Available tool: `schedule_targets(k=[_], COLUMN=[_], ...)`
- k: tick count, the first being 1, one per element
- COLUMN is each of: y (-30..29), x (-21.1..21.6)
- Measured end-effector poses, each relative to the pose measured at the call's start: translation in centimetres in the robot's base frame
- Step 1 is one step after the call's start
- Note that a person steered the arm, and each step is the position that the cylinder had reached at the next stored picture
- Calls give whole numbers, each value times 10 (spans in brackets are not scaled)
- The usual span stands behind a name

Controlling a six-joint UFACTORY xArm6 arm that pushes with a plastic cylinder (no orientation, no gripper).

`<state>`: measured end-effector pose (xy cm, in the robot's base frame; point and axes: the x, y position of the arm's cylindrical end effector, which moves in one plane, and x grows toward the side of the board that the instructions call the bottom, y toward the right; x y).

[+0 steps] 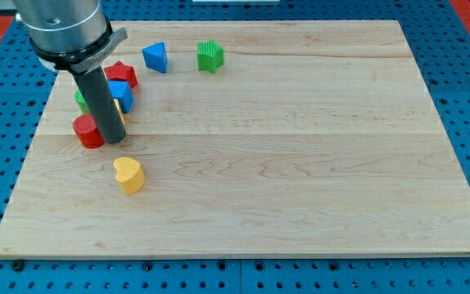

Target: Push the yellow heart to the bottom right of the hexagon

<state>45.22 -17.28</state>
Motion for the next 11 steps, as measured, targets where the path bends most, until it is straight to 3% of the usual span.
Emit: schedule_targets(k=[2,3,4,6,8,9,10,11], y=[132,104,35,5,69,45,76,196], x=[86,128,101,10,13,-20,-25,-64])
